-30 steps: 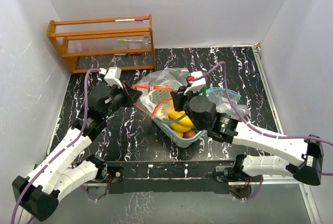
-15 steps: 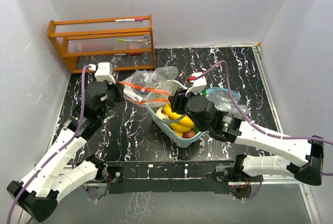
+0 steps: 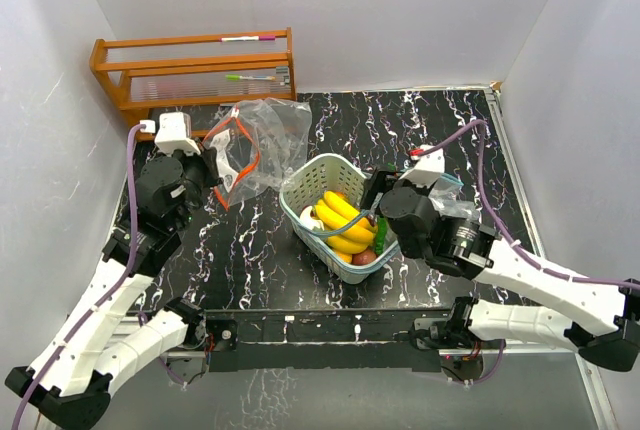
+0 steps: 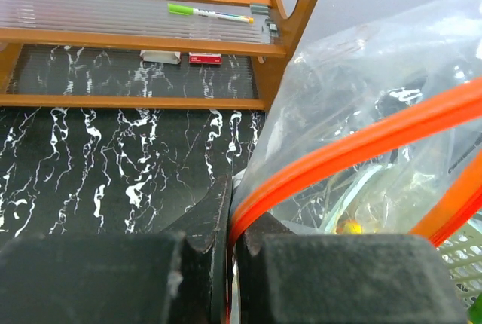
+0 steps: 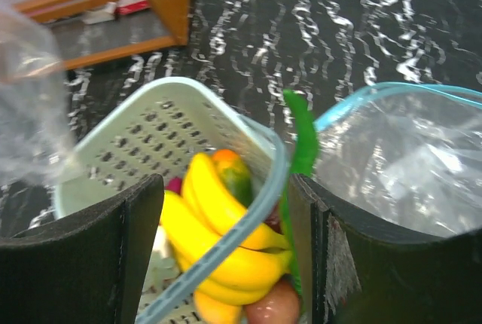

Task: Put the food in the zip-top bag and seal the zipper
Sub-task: Open the zipper of the food storage bag, then pick up the fake vegetable from the bin, then place the fake vegetable in the zipper food storage bag.

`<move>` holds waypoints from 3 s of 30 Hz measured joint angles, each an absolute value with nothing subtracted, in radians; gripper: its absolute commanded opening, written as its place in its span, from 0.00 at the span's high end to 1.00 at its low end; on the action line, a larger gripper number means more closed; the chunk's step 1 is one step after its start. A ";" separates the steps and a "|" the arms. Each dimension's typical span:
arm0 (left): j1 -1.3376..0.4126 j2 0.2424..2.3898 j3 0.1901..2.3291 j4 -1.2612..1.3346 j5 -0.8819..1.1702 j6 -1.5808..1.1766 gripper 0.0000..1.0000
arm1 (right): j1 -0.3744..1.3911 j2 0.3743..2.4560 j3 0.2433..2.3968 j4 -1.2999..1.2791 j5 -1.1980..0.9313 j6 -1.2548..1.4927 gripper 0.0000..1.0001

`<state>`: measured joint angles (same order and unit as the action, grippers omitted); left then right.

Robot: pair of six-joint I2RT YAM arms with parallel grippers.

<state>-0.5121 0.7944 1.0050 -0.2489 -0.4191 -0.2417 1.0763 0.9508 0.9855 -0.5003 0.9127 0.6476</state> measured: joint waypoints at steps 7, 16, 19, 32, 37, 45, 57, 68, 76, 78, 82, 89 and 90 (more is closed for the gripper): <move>-0.512 0.795 1.021 -0.264 -0.430 -0.215 1.00 | 0.840 0.954 0.976 -0.617 0.865 0.712 0.33; -0.512 0.796 1.021 -0.274 -0.423 -0.210 1.00 | 0.683 0.951 0.880 -0.492 0.663 0.628 0.35; -0.512 0.796 1.021 -0.274 -0.413 -0.212 1.00 | 0.657 0.953 0.873 -0.422 0.600 0.598 0.36; -0.512 0.795 1.021 -0.278 -0.392 -0.214 1.00 | 0.594 1.032 0.813 -0.278 0.450 0.577 0.74; -0.512 0.794 1.020 -0.278 -0.392 -0.215 1.00 | 0.593 1.006 0.809 -0.280 0.440 0.574 0.92; -0.512 0.805 1.021 -0.282 -0.381 -0.218 1.00 | 0.593 0.929 0.945 -0.397 0.465 0.507 0.92; -0.512 0.998 1.178 -0.367 -0.263 -0.216 1.00 | 0.593 0.863 1.271 -0.443 0.355 0.277 0.92; -0.512 1.080 1.190 -0.363 -0.065 -0.262 1.00 | 0.593 0.839 1.365 -0.254 0.102 0.204 0.92; -0.513 1.151 1.167 -0.276 0.094 -0.361 1.00 | 0.593 0.884 1.365 -0.013 -0.076 0.254 0.92; -0.513 1.164 1.148 -0.258 0.123 -0.388 1.00 | 0.593 0.912 1.365 0.035 -0.113 0.276 0.92; -0.522 1.199 1.139 -0.243 0.152 -0.422 1.00 | 0.593 0.974 1.369 0.116 -0.182 0.325 0.92; -0.540 1.223 1.139 -0.239 0.168 -0.450 1.00 | 0.593 1.096 1.389 0.192 -0.259 0.399 0.92; -0.541 1.222 1.140 -0.239 0.168 -0.451 1.00 | 0.593 1.111 1.396 0.202 -0.268 0.409 0.92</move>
<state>-0.5411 1.2224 1.1404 -0.2394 0.1684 -0.4507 0.5926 1.1107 1.3964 0.2024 -0.2680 0.4091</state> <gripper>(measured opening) 0.007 0.163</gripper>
